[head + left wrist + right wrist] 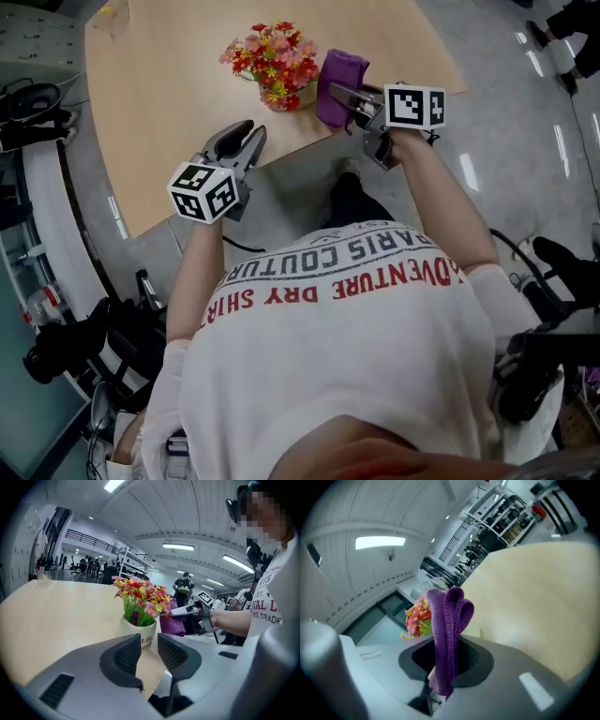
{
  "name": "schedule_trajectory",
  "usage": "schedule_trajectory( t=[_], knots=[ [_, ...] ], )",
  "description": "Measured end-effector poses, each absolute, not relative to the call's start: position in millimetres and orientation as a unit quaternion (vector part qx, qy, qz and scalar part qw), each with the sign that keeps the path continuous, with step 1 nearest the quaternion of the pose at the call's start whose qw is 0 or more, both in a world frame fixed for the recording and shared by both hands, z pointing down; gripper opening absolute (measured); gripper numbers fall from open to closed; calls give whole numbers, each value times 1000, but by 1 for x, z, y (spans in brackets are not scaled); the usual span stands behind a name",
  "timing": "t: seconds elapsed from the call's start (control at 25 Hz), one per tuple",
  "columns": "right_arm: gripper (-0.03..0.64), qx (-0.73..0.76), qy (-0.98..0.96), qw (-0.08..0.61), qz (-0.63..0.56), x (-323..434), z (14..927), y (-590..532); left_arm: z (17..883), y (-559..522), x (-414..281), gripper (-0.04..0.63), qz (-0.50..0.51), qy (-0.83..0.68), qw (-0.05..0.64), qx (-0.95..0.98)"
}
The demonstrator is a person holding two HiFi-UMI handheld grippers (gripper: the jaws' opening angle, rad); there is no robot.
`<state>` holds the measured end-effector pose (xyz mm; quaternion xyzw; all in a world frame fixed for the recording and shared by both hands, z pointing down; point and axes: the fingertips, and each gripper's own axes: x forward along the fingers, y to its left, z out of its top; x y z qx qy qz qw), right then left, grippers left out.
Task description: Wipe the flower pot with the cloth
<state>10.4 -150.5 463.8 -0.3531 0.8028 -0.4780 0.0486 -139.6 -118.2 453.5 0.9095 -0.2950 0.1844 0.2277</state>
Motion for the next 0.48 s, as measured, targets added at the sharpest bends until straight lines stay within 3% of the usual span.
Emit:
schedule_trajectory(
  t=[0.16,0.36,0.48],
  knots=[
    [57,-319,792,76,-516,3,469,-167,455,-137,-136,95,184,-305,236,904],
    [57,-314,790,50,-524,1,491,-176,469,-147,-131,95,204,-309,229,900],
    [57,-328,788,-8,-521,3,508,-179,475,-150,-127,95,206,-307,233,900]
  ],
)
